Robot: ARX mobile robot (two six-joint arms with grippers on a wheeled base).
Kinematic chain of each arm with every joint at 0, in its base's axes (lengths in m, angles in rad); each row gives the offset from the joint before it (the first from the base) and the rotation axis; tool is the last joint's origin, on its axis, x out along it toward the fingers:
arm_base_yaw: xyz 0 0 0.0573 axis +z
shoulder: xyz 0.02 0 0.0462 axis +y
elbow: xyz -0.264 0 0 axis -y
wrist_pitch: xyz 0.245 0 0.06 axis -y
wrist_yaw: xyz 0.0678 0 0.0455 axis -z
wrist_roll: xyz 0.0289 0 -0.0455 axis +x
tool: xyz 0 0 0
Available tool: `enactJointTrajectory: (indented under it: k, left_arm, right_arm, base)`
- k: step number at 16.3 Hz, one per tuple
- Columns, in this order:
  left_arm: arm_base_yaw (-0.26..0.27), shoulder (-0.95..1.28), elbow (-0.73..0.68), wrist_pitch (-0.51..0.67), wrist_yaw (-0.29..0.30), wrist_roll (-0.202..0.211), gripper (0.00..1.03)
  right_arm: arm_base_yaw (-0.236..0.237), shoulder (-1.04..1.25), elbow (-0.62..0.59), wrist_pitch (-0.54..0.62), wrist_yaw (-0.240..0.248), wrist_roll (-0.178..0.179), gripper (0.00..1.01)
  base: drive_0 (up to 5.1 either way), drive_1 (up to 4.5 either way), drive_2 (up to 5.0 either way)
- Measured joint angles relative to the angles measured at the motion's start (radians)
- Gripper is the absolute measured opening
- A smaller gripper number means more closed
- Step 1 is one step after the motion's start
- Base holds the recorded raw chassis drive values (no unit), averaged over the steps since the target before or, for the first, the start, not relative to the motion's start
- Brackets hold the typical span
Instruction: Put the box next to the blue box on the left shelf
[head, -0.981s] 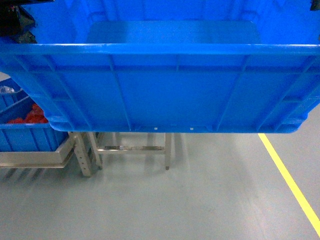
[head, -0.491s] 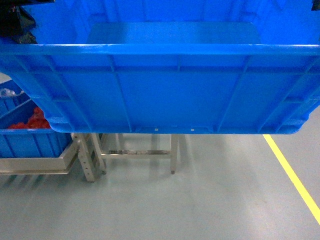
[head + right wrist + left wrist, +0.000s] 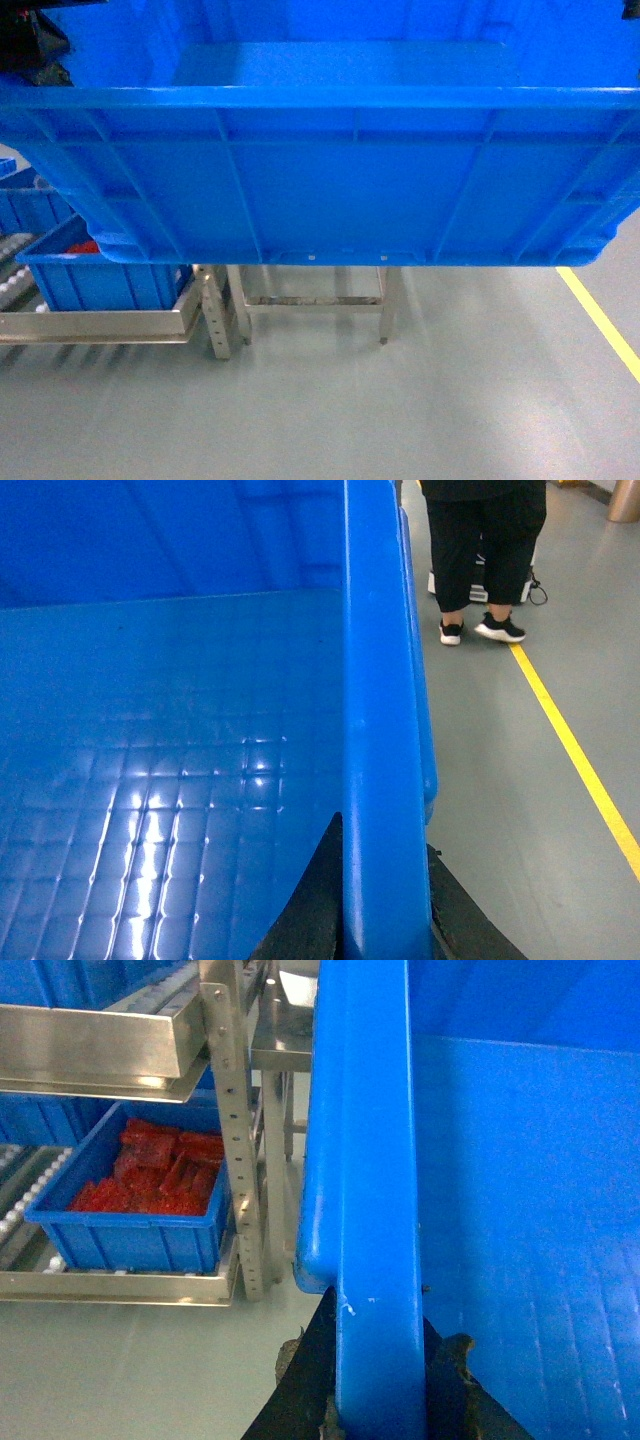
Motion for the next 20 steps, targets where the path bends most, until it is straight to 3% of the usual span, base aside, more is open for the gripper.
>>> enactJointTrajectory:
  k: [20]
  left_arm:
    - [0.000, 0.000, 0.000, 0.002, 0.000, 0.002, 0.08]
  right_arm:
    - [0.000, 0.001, 0.000, 0.002, 0.000, 0.000, 0.07]
  base:
    - [-4.9, 2.02, 2.9]
